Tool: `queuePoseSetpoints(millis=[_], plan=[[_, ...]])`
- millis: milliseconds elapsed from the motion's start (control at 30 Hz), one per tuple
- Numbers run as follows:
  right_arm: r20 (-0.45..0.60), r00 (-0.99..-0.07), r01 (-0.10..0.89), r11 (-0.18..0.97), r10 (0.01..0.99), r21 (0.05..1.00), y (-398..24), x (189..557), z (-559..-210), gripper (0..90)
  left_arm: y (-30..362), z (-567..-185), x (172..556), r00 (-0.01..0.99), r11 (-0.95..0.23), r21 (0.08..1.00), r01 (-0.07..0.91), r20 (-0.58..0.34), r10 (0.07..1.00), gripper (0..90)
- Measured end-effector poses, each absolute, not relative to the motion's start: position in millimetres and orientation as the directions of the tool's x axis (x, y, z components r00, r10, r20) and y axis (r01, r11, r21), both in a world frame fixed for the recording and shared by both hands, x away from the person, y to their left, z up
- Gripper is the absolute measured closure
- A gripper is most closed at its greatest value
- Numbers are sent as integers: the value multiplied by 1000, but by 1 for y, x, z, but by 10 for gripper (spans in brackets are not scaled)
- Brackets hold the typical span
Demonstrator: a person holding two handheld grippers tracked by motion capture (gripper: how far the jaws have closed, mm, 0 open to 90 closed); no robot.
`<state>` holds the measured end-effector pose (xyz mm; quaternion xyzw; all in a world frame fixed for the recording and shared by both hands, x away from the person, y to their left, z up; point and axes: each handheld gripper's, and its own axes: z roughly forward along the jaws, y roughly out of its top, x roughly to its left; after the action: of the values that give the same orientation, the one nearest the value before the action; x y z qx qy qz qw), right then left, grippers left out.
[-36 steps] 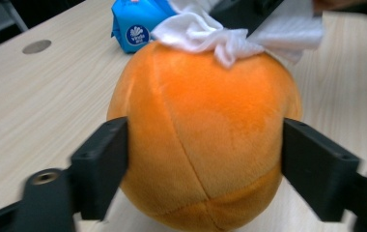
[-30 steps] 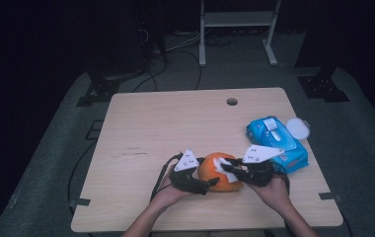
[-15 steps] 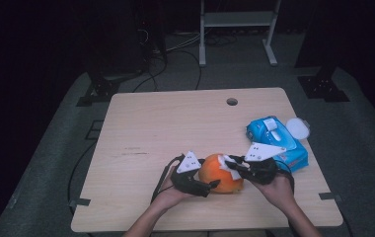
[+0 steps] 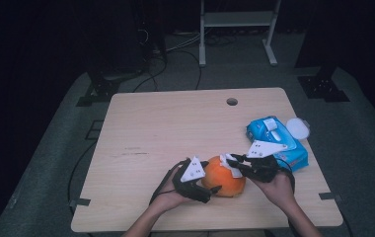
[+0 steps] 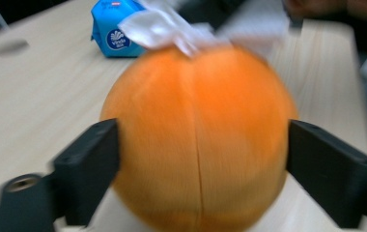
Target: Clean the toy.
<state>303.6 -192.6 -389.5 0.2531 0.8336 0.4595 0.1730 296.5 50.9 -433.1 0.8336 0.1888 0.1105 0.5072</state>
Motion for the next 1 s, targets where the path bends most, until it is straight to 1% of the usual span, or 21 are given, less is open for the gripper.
queuePoseSetpoints(millis=[33, 67, 100, 167, 233, 267, 367, 500, 533, 600, 633, 667, 733, 800, 900, 967, 1000], plan=[[-55, -818, 259, 452, 572, 854, -190, 303, -389, 766, 50, -434, 298, 897, -398, 888, 232, -37, 441, 102], [-52, -827, 253, 453, 560, 855, -186, 300, -389, 766, 49, -435, 298, 897, -408, 884, 227, -26, 441, 104], [-42, -841, 245, 449, 539, 859, -180, 297, -388, 765, 48, -435, 296, 900, -420, 885, 200, 3, 436, 140], [-34, -869, 226, 457, 494, 860, -169, 291, -388, 765, 48, -435, 293, 904, -436, 883, 172, 34, 426, 179], [-55, -885, 202, 488, 462, 849, -156, 286, -389, 765, 48, -434, 289, 906, -472, 871, 138, 82, 416, 207], [-73, -886, 192, 505, 458, 841, -154, 286, -389, 765, 49, -434, 289, 905, -473, 871, 131, 90, 417, 220], [-86, -869, 201, 508, 487, 838, -165, 293, -388, 765, 52, -435, 291, 905, -484, 865, 131, 94, 414, 236], [-79, -815, 261, 486, 574, 834, -193, 304, -393, 765, 55, -437, 293, 911, -468, 872, 143, 69, 407, 230], [-72, -809, 272, 479, 583, 835, -196, 305, -394, 766, 54, -436, 293, 913, -462, 875, 146, 61, 404, 219], [-51, -813, 278, 462, 580, 842, -194, 304, -395, 766, 50, -434, 294, 912, -464, 872, 158, 52, 408, 169], [-59, -822, 262, 468, 567, 844, -188, 300, -394, 765, 49, -434, 294, 909, -464, 869, 172, 41, 414, 129], [-55, -836, 246, 464, 545, 851, -183, 298, -393, 765, 49, -435, 294, 908, -459, 871, 175, 37, 416, 113], [-20, -863, 240, 446, 504, 862, -174, 294, -391, 765, 50, -436, 294, 910, -472, 867, 161, 55, 411, 130], [-61, -876, 204, 483, 478, 852, -163, 290, -391, 765, 54, -435, 295, 913, -491, 858, 155, 66, 403, 191], [-60, -869, 216, 486, 491, 847, -168, 293, -392, 766, 62, -438, 300, 912, -490, 851, 187, 35, 409, 224], [-68, -850, 236, 491, 523, 838, -178, 300, -396, 765, 66, -440, 304, 909, -480, 850, 216, 4, 417, 230], [-54, -839, 259, 485, 542, 835, -184, 303, -399, 765, 67, -440, 305, 909, -473, 852, 223, -7, 417, 228]])
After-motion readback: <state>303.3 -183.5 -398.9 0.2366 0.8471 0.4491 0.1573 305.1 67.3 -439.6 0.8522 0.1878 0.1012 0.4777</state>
